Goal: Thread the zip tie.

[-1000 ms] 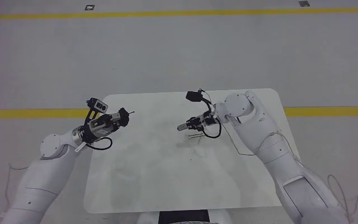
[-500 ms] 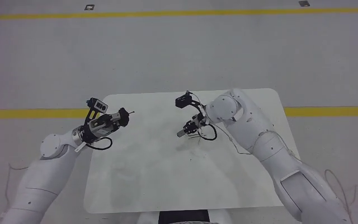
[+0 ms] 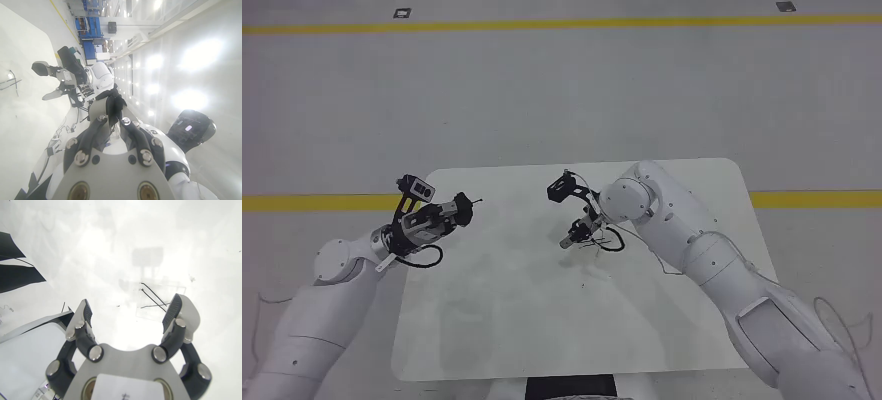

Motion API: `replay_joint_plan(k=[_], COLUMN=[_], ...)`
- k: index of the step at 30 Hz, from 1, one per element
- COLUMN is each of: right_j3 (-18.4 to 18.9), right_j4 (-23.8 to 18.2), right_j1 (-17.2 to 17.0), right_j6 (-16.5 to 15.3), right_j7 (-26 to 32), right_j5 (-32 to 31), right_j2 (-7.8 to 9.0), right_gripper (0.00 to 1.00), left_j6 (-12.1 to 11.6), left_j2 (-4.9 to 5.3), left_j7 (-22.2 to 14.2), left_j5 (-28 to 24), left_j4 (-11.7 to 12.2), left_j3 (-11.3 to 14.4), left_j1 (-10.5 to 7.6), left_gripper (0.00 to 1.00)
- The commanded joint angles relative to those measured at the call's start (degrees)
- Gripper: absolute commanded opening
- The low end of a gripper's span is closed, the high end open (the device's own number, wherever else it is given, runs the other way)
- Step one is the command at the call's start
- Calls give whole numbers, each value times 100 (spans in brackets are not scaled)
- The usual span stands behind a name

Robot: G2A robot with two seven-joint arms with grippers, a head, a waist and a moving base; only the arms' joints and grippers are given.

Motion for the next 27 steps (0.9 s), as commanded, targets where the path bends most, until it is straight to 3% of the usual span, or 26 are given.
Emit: replay_joint_plan(k=[1, 5, 12, 27], right_j3=[-97, -183, -531, -583], right_j4=[-72, 5, 269, 278], right_j1=[-32, -14, 141, 112], right_j6=[-13, -232, -190, -403], right_j7=[-167, -519, -604, -556], right_j5=[-340, -667, -1381, -1509], right_j2=[1, -6, -100, -110], right_gripper=[100, 100, 100, 100], left_j6=[0, 0, 0, 0], left_j2=[0, 0, 0, 0], left_j7=[0, 0, 0, 0], left_j5=[0, 0, 0, 0], left_j4=[0, 0, 0, 0], left_j3=[0, 0, 0, 0], left_j1=[0, 0, 0, 0], left_gripper=[0, 0, 0, 0])
